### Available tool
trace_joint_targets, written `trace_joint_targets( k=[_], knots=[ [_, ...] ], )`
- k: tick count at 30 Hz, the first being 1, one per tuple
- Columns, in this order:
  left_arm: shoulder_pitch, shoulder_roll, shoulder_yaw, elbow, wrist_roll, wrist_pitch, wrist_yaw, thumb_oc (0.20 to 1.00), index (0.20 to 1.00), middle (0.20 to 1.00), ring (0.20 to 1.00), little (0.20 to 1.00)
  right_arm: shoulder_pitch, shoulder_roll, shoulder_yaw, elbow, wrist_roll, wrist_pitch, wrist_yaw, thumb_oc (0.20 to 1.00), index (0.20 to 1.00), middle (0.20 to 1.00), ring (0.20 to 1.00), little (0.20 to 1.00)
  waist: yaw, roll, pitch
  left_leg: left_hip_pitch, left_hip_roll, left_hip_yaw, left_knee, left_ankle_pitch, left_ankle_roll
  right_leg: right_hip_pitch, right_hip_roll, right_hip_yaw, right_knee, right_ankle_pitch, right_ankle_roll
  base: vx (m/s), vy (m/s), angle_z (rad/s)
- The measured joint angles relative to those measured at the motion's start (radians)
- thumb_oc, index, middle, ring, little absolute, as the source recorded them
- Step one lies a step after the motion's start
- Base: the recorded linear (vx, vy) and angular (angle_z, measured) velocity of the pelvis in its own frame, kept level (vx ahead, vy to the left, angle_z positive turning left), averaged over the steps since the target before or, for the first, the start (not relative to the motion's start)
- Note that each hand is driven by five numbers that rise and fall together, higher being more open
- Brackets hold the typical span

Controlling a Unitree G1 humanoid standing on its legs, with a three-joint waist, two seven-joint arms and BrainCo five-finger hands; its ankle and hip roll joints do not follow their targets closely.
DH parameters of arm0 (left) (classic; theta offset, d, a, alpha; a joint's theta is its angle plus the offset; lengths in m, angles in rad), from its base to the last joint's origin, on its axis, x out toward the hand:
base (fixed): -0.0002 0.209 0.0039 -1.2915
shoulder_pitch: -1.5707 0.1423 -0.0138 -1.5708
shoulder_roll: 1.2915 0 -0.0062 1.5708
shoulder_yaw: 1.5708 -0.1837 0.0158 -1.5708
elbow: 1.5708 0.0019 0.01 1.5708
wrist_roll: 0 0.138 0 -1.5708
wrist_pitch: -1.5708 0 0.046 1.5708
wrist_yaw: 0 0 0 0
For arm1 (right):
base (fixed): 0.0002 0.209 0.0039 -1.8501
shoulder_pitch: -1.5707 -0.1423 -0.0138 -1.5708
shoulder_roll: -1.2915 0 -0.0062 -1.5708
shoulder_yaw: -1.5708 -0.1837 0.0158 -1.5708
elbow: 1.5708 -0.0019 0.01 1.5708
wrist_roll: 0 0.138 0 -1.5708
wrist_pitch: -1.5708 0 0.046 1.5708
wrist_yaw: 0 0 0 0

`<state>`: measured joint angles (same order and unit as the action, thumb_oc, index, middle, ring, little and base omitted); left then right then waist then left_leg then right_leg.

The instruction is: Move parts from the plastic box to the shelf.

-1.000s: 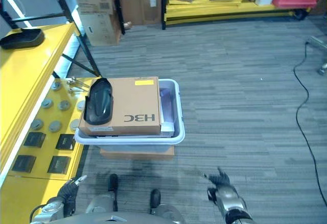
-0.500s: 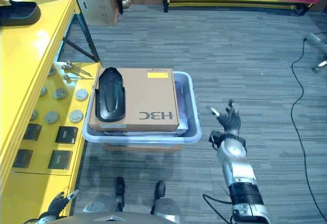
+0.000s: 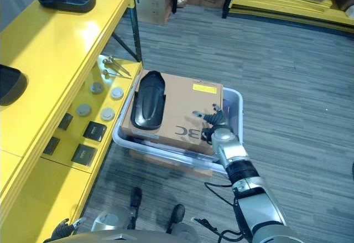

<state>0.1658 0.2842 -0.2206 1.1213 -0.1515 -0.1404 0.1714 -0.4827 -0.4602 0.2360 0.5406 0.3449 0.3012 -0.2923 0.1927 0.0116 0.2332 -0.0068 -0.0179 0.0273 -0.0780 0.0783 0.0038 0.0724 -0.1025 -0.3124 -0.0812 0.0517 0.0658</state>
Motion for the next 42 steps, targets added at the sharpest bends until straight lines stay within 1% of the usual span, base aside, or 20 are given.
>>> trace_joint_targets(
  k=[3,6,10,11,15,19,25,27,30,35,39,42],
  knots=[
    [-0.006,0.002,-0.010,-0.006,0.000,-0.009,0.000,1.000,1.000,1.000,1.000,1.000,-0.014,0.011,0.017,0.042,-0.032,-0.001,0.006,1.000,1.000,1.000,1.000,1.000,0.020,0.002,0.001,-0.011,-0.009,-0.006,0.000,0.004,0.004,-0.004,-0.008,-0.010,0.000,0.003,0.006,-0.04,0.049,0.14],
    [-0.012,0.003,-0.021,-0.010,0.000,-0.021,0.000,1.000,1.000,1.000,1.000,1.000,-0.014,0.023,0.037,0.066,-0.039,0.001,0.009,1.000,1.000,1.000,1.000,1.000,0.023,0.006,0.003,-0.019,-0.015,-0.025,0.000,0.003,-0.003,-0.005,-0.013,-0.028,0.000,0.005,0.010,-0.03,0.044,0.16],
    [-0.017,0.003,-0.028,-0.011,0.000,-0.023,0.000,1.000,1.000,1.000,1.000,1.000,-0.019,0.021,0.037,0.074,-0.041,0.001,0.009,1.000,1.000,1.000,1.000,1.000,0.033,0.013,0.007,-0.030,-0.019,-0.030,0.000,0.007,0.000,-0.014,-0.017,-0.029,0.000,0.008,0.014,-0.02,0.038,0.03],
    [-0.017,0.003,-0.028,-0.013,0.000,-0.024,0.000,1.000,1.000,1.000,1.000,1.000,-0.027,0.021,0.038,0.090,-0.051,0.001,0.008,1.000,1.000,1.000,1.000,1.000,0.036,0.016,0.009,-0.032,-0.020,-0.031,0.000,0.013,0.007,-0.015,-0.018,-0.031,0.000,0.008,0.014,-0.01,0.040,0.02],
    [-0.018,0.003,-0.028,-0.013,-0.002,-0.031,-0.001,1.000,1.000,1.000,1.000,1.000,-0.057,0.015,0.078,0.114,-0.119,0.003,0.004,1.000,1.000,1.000,1.000,1.000,0.037,0.018,0.010,-0.036,-0.021,-0.034,0.000,0.015,0.008,-0.018,-0.018,-0.034,0.000,0.008,0.014,-0.01,0.041,0.02],
    [-0.037,0.003,-0.040,-0.013,-0.002,-0.035,0.000,1.000,1.000,1.000,1.000,1.000,-0.111,0.018,0.112,0.151,-0.119,0.008,0.003,1.000,1.000,1.000,1.000,1.000,0.043,0.026,0.014,-0.047,-0.023,-0.053,0.000,0.022,0.007,-0.020,-0.018,-0.054,0.000,0.008,0.015,-0.02,0.047,0.13],
    [-0.036,0.003,-0.067,-0.013,-0.002,-0.040,0.000,1.000,1.000,1.000,1.000,1.000,-0.142,0.022,0.117,0.195,-0.117,0.003,-0.002,1.000,1.000,1.000,1.000,1.000,0.085,0.031,0.025,-0.052,-0.028,-0.060,0.000,0.024,0.007,-0.019,-0.022,-0.064,0.000,0.007,0.017,-0.02,0.042,0.07],
    [-0.037,0.003,-0.067,-0.013,-0.002,-0.040,0.001,1.000,1.000,1.000,1.000,1.000,-0.161,0.021,0.116,0.224,-0.116,0.000,-0.010,1.000,1.000,1.000,1.000,1.000,0.083,0.033,0.030,-0.061,-0.031,-0.075,0.000,0.024,0.003,-0.021,-0.023,-0.081,0.000,0.007,0.018,-0.03,0.035,0.19],
    [-0.037,0.004,-0.067,-0.012,-0.002,-0.042,0.001,1.000,1.000,1.000,1.000,1.000,-0.196,0.021,0.116,0.261,-0.115,-0.003,-0.018,1.000,1.000,1.000,1.000,1.000,0.093,0.032,0.033,-0.070,-0.033,-0.084,0.000,0.031,0.006,-0.027,-0.024,-0.088,0.000,0.007,0.019,-0.02,0.031,0.10],
    [-0.038,0.005,-0.067,-0.012,-0.008,-0.052,0.001,1.000,1.000,1.000,1.000,1.000,-0.228,0.020,0.117,0.262,-0.115,-0.010,-0.019,1.000,1.000,1.000,1.000,1.000,0.108,0.029,0.035,-0.079,-0.035,-0.085,0.000,0.035,0.009,-0.033,-0.025,-0.093,0.000,0.007,0.020,-0.02,0.047,0.03],
    [-0.038,0.005,-0.067,-0.012,-0.022,-0.060,0.000,1.000,1.000,1.000,1.000,1.000,-0.228,0.021,0.121,0.272,-0.116,-0.009,-0.016,1.000,1.000,1.000,1.000,1.000,0.108,0.017,0.042,-0.080,-0.037,-0.086,0.000,0.035,0.009,-0.033,-0.027,-0.095,0.000,0.007,0.021,-0.01,0.042,0.02],
    [-0.039,0.009,-0.068,-0.012,-0.023,-0.067,-0.001,1.000,1.000,1.000,1.000,1.000,-0.228,0.020,0.144,0.336,-0.118,-0.009,-0.017,1.000,1.000,1.000,1.000,1.000,0.109,0.006,0.050,-0.086,-0.038,-0.092,0.000,0.037,0.008,-0.036,-0.028,-0.101,0.000,0.006,0.023,-0.05,0.020,0.05]
  ],
)
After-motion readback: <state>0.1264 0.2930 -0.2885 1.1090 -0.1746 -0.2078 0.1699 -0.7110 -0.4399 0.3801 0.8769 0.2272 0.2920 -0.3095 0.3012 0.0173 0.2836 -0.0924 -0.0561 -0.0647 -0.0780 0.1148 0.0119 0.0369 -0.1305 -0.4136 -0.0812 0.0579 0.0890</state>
